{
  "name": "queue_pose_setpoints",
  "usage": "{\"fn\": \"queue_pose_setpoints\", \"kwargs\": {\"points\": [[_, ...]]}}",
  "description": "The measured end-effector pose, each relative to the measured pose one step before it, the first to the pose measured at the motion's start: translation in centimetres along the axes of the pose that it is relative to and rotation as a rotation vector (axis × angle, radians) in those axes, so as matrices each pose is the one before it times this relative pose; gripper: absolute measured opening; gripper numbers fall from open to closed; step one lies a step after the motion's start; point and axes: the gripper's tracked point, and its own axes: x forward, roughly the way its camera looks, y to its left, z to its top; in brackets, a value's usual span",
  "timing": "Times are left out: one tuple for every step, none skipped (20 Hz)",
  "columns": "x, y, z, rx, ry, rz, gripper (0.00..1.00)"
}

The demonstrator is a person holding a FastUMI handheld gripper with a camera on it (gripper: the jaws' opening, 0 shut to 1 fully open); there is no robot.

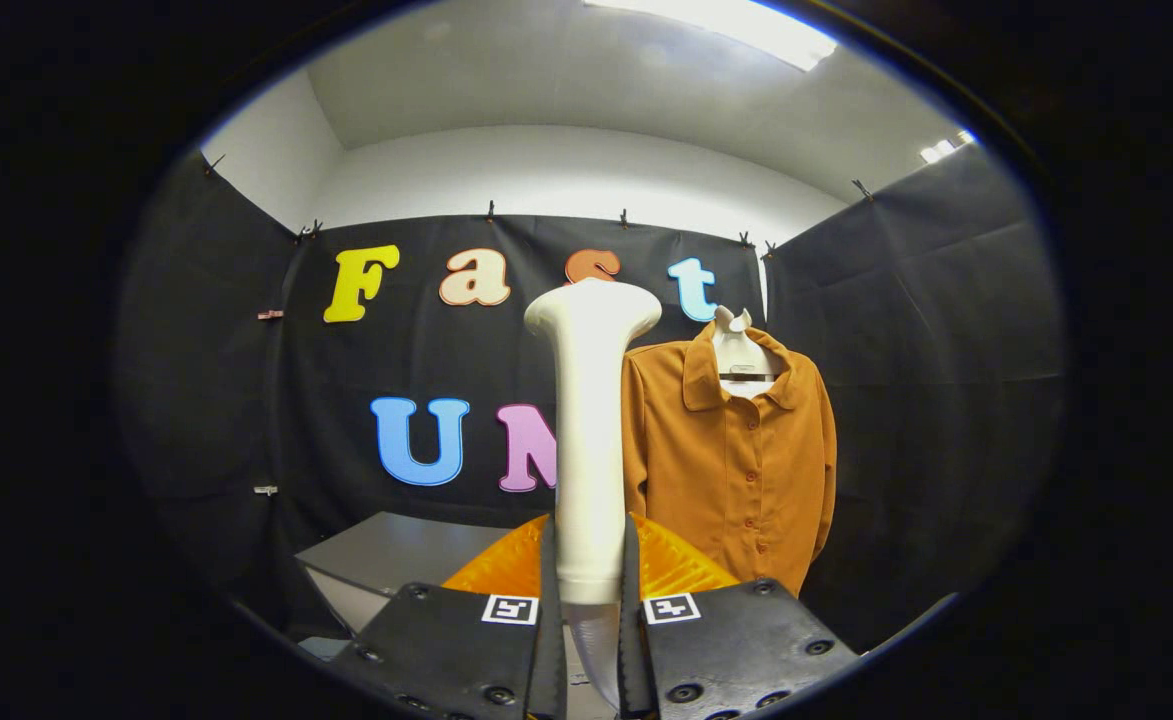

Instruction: Iron the clothes twice with a garment steamer, once on the left side and once on the right side.

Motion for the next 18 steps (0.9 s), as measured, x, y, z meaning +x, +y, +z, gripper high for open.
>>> {"fn": "queue_pose_setpoints", "kwargs": {"points": [[0.045,-0.051,-0.134,0.00427,0.00238,0.00076,0.24],[-0.013,-0.117,-0.078,0.00318,0.00302,0.00110,0.24],[-0.060,-0.132,-0.040,0.00225,0.00290,0.00164,0.24],[0.000,-0.160,-0.080,0.00163,0.00280,0.00093,0.24],[-0.051,-0.046,-0.077,-0.00035,0.00249,-0.00101,0.24],[-0.042,-0.119,-0.105,0.00120,0.00484,-0.00001,0.24],[0.091,0.071,-0.088,0.00549,0.00267,0.00103,0.24],[0.045,0.083,-0.044,0.00362,0.00108,0.00119,0.24],[-0.070,-0.030,0.002,0.00079,0.00163,-0.00010,0.24],[0.087,0.045,0.002,0.00087,-0.00152,-0.00001,0.24],[0.017,0.036,0.022,-0.00012,-0.00054,0.00049,0.24],[-0.017,0.015,-0.029,-0.00144,0.00053,0.00159,0.24],[0.043,0.080,-0.047,-0.00054,0.00005,0.00226,0.24],[0.056,0.152,-0.023,-0.00154,0.00087,0.00255,0.24],[0.088,0.093,-0.021,-0.00249,0.00048,0.00128,0.24],[0.066,0.060,-0.034,-0.00196,-0.00086,0.00114,0.24],[0.093,0.113,-0.065,-0.00189,0.00251,0.00118,0.24],[0.001,0.021,-0.033,0.00136,-0.00026,0.00160,0.24]]}}
